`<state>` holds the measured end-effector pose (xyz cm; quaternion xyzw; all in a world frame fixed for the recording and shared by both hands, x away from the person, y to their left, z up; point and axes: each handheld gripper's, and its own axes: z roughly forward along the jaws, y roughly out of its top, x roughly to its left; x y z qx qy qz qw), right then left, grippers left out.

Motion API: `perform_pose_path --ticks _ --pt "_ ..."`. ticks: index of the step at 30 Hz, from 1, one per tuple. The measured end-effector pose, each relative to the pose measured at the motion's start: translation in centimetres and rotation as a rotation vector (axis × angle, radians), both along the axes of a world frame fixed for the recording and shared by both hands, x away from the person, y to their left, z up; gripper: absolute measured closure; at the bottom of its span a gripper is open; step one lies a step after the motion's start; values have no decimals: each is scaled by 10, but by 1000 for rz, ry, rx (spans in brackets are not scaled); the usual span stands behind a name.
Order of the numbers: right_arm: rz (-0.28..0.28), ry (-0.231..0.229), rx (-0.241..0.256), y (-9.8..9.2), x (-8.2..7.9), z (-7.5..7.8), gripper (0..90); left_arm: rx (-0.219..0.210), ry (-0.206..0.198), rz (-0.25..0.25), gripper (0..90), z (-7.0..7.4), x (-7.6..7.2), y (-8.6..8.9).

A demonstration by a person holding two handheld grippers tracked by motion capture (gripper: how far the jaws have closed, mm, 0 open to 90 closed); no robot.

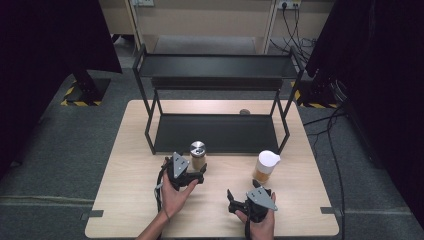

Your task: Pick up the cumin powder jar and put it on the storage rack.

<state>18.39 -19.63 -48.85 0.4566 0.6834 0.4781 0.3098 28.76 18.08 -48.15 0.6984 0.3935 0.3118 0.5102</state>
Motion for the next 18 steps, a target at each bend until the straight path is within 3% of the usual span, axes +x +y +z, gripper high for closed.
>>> perform_pose_path --ticks 11,18 --pt "3 1 5 -1 0 0 32 20 25 19 17 0 22 -15" --pt "6 4 5 -1 1 0 32 25 42 28 101 -6 32 -17"
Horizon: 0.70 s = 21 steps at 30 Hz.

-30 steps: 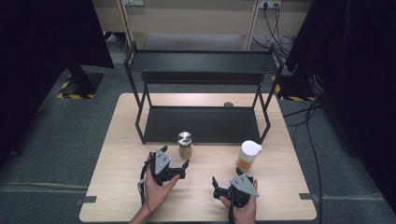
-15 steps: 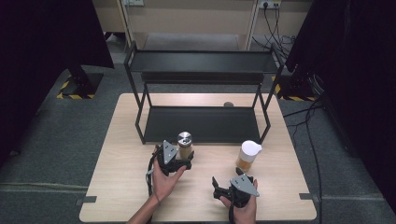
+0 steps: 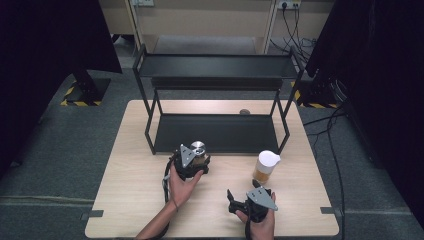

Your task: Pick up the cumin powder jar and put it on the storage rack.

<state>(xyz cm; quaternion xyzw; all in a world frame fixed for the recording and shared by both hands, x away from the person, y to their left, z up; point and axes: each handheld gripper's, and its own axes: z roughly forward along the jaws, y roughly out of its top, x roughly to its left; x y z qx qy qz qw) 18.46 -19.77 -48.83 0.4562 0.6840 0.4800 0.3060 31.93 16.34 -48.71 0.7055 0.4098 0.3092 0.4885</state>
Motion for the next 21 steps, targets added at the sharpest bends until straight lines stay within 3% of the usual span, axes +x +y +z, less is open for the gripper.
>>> perform_pose_path --ticks 7,14,21 --pt "1 0 0 0 0 0 32 -19 9 6 188 -6 2 2" --pt "0 1 -1 0 0 0 32 -20 -7 -23 298 -8 1 4" --pt "1 1 -1 0 0 0 32 -36 3 -29 303 -7 3 6"
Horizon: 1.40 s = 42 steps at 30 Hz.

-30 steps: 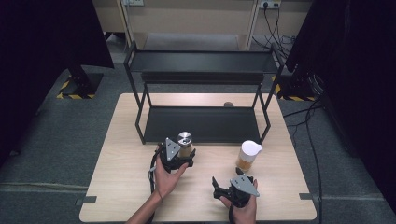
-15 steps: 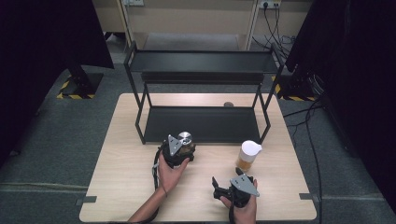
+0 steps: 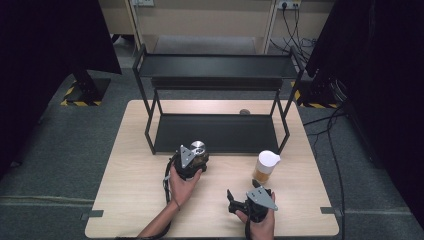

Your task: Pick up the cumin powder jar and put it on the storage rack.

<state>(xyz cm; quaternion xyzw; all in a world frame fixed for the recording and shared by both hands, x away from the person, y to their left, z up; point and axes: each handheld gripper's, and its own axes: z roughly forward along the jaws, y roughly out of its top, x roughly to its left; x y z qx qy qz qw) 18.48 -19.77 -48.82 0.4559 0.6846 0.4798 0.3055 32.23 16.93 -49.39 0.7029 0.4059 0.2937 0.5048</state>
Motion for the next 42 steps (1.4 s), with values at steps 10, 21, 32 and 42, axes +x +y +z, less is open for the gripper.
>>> perform_pose_path --ticks 10,21,32,42 --pt "0 -1 -4 0 0 0 32 -7 -14 -15 304 30 0 7" --pt "-3 -2 -4 1 0 0 32 -21 -36 -23 304 74 4 12" --pt "-1 -4 -10 1 -1 0 32 -33 -42 -24 304 102 5 15" --pt "-2 -6 -8 1 -1 0 32 -26 -32 -24 304 110 7 16"
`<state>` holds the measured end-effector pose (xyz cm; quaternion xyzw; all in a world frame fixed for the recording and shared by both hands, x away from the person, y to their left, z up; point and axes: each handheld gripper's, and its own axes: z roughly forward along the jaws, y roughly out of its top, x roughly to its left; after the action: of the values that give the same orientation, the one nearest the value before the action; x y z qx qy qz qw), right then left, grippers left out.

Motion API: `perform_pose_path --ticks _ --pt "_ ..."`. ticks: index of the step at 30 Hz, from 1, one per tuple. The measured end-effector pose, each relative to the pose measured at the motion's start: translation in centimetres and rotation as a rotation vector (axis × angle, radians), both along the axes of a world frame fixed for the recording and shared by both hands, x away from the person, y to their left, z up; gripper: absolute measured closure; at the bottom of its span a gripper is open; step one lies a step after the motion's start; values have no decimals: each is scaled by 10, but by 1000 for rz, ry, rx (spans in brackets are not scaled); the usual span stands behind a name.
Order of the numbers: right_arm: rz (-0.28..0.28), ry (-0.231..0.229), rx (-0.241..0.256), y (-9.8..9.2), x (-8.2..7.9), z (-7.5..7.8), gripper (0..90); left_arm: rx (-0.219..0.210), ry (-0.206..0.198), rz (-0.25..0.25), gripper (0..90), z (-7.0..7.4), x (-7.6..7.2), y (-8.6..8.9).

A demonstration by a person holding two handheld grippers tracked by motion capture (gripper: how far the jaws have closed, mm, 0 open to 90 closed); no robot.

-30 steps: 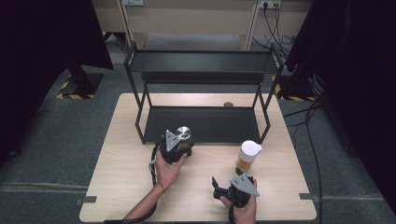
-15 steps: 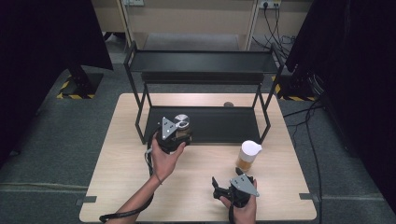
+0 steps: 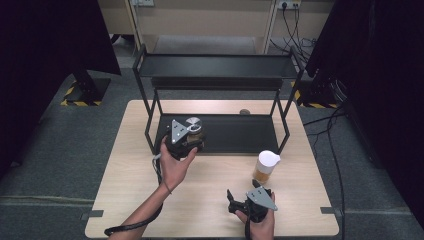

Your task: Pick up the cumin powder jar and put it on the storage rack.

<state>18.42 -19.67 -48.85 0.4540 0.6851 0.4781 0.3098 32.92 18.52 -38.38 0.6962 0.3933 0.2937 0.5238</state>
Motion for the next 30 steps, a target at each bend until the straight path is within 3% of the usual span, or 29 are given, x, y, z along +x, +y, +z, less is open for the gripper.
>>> perform_pose_path --ticks 14,30 --pt "1 4 0 0 0 1 33 9 3 -4 304 15 5 2" --pt "0 0 -3 1 0 0 33 36 13 -9 304 52 18 -1"
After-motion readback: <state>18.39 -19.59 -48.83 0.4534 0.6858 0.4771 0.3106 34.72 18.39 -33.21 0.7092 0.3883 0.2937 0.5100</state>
